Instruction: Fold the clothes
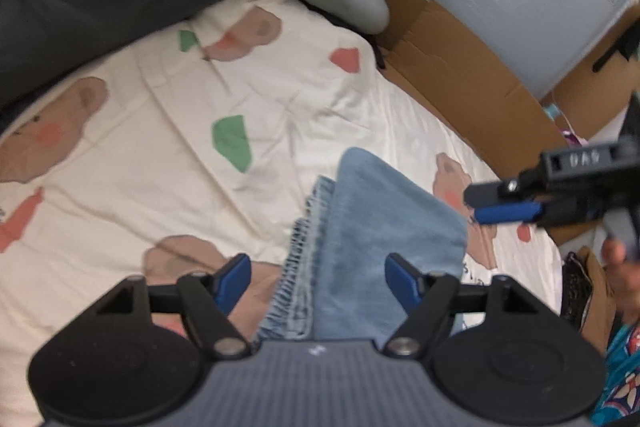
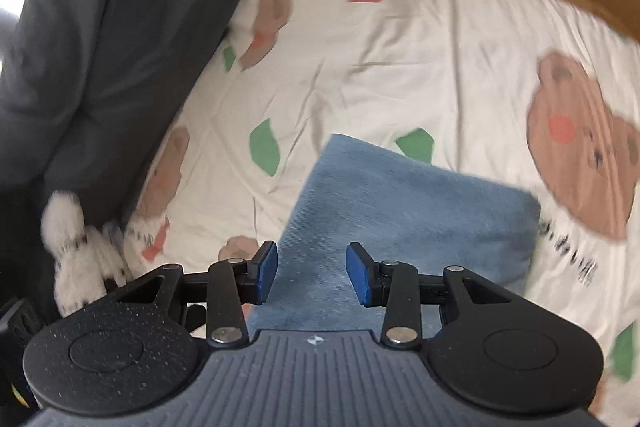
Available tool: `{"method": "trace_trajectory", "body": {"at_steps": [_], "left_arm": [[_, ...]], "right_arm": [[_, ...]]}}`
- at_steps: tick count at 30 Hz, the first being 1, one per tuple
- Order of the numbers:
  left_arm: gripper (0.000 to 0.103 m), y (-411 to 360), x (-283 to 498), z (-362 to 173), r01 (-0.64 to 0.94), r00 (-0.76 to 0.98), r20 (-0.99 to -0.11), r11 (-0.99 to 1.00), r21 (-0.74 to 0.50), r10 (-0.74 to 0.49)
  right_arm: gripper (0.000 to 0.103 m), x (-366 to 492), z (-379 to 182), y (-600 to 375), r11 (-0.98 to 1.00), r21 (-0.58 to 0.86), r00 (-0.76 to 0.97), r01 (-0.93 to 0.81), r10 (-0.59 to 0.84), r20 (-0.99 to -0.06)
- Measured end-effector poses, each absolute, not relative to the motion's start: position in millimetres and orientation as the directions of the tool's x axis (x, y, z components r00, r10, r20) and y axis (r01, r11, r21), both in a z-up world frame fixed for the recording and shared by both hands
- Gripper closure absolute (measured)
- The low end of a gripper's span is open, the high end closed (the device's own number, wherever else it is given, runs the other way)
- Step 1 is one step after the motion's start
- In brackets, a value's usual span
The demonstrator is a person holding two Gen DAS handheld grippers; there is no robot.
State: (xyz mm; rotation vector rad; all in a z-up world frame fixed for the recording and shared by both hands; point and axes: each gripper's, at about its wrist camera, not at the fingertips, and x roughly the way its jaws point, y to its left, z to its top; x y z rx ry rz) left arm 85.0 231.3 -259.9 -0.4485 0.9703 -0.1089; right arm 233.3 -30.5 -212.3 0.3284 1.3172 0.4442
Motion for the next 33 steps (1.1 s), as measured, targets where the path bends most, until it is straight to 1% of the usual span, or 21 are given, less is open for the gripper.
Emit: {"method": "trace_trajectory", "body": {"at_steps": [3,5,7,9,13,16,19,21,22,23,24,25,27,29,31,33], "left_arm": [[0.024,217.8,89.4,-280.6,-0.102,0.540,-0.796,0.917,-0.386,-0.275],[0.024,212.3,90.1,-290.3,-0.118,0.510,-0.820,0.923,-0.366,-0.260],[0.024,208.7,88.3,-294.0,-0.113,0.489,-0.832,0.926,-0.360,-0.264],[0.024,205.1,86.5,-297.6,-0.108,0.467,-0.843,0.929,-0.355,-0.268],[0.024,197.9,82.9,-305.0,-0.096,0.423,-0.864,0.934,-0.344,-0.275],[0.025,198.1,80.2,-311.2,-0.123,0.393,-0.878,0.931,-0.344,-0.273],[0.027,196.2,77.8,-312.8,-0.108,0.378,-0.877,0.927,-0.360,-0.296],[0.031,194.1,77.6,-314.6,-0.096,0.366,-0.878,0.926,-0.366,-0.309],[0.035,193.7,77.8,-316.4,-0.097,0.358,-0.877,0.922,-0.376,-0.320],[0.043,193.2,78.1,-318.2,-0.097,0.350,-0.876,0.917,-0.386,-0.332],[0.048,192.5,78.2,-319.6,-0.097,0.343,-0.876,0.915,-0.392,-0.339],[0.056,191.2,78.3,-319.6,-0.094,0.337,-0.879,0.917,-0.388,-0.338],[0.060,188.6,78.3,-319.6,-0.089,0.327,-0.884,0.921,-0.381,-0.334],[0.075,188.1,78.2,-317.3,-0.083,0.326,-0.886,0.923,-0.375,-0.330],[0.081,189.3,77.7,-313.8,-0.076,0.332,-0.884,0.925,-0.372,-0.328],[0.082,192.6,76.0,-312.0,-0.068,0.337,-0.878,0.922,-0.382,-0.339]], "right_arm": [[0.058,210.2,-240.0,-61.5,0.844,0.536,0.247,0.002,0.519,-0.818],[0.057,194.4,-253.6,-75.8,0.829,0.557,0.271,0.047,0.526,-0.806],[0.057,180.1,-263.0,-83.3,0.828,0.558,0.297,0.050,0.521,-0.800],[0.057,171.3,-272.5,-84.8,0.851,0.523,0.310,0.044,0.486,-0.817],[0.057,155.3,-286.8,-84.2,0.869,0.494,0.358,0.005,0.460,-0.813],[0.057,144.3,-298.5,-82.1,0.876,0.482,0.383,-0.016,0.451,-0.806],[0.058,129.3,-306.3,-78.7,0.877,0.480,0.390,-0.034,0.454,-0.801],[0.058,119.1,-310.5,-73.0,0.885,0.462,0.378,-0.053,0.446,-0.811],[0.058,114.1,-313.3,-70.3,0.890,0.452,0.370,-0.062,0.441,-0.817],[0.058,109.1,-315.9,-68.8,0.891,0.450,0.365,-0.063,0.440,-0.821],[0.058,103.4,-318.5,-69.5,0.884,0.465,0.362,-0.050,0.450,-0.816],[0.058,98.1,-320.3,-71.3,0.872,0.489,0.361,-0.031,0.466,-0.808],[0.058,88.6,-323.3,-75.5,0.847,0.532,0.360,0.004,0.495,-0.791],[0.058,80.8,-322.6,-77.1,0.835,0.550,0.364,0.008,0.509,-0.780],[0.058,75.0,-322.6,-78.4,0.820,0.572,0.360,-0.006,0.535,-0.764],[0.058,69.3,-323.6,-79.9,0.808,0.589,0.347,-0.022,0.558,-0.753]]}}
